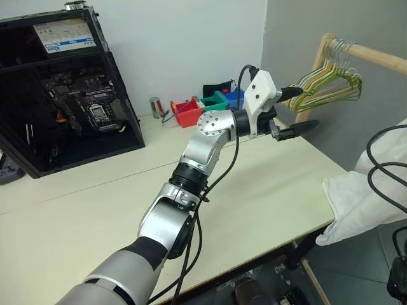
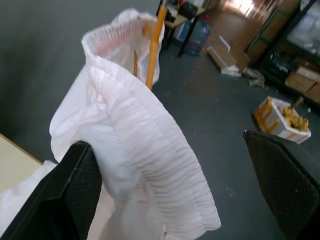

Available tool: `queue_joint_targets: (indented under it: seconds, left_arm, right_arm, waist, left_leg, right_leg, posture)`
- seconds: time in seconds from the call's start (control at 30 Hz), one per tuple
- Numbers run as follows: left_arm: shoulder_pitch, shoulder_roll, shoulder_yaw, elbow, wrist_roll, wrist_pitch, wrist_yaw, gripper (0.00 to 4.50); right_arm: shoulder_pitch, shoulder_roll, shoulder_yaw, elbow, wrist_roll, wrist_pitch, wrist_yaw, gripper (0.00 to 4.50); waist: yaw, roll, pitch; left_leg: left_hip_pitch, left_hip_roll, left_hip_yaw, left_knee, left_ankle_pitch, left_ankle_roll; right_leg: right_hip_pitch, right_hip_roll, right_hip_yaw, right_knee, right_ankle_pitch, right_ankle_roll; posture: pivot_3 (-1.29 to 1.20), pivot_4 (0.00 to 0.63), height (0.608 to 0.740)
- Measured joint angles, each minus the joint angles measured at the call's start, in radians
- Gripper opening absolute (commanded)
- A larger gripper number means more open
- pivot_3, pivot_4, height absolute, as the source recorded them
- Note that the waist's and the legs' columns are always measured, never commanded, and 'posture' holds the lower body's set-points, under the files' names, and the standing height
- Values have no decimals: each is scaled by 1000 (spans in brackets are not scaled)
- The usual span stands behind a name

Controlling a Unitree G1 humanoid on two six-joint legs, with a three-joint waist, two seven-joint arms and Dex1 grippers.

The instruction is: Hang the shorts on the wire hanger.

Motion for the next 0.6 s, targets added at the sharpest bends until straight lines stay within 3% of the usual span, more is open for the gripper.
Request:
queue_joint_targets:
  seconds: [0.3, 0.5, 0.6]
  left_arm:
    - [40, 26, 0, -63, -3, 43, 0, 4500]
    - [51, 37, 0, -84, -3, 57, 1, 4500]
    - [65, 52, 0, -98, -3, 67, 1, 4500]
  right_arm:
    - [-48, 12, 53, -59, 0, 0, 2, 4480]
    - [-59, 284, -50, -67, -55, 0, -7, 4480]
    - [-73, 283, -48, -74, -87, 0, -3, 4480]
  waist:
    - [2, 0, 0]
    - [2, -2, -1]
    - [2, 0, -1]
  left_leg:
    - [0, 0, 0, 0, 0, 0]
    - [0, 0, -2, 0, 0, 0]
    - [0, -1, -1, 0, 0, 0]
  right_leg:
    - [0, 0, 0, 0, 0, 0]
    - [0, 0, 0, 1, 0, 0]
    - [-1, -1, 0, 2, 0, 0]
  posture:
    - [-423, 0, 740]
    - [-423, 0, 740]
    - [-427, 0, 740]
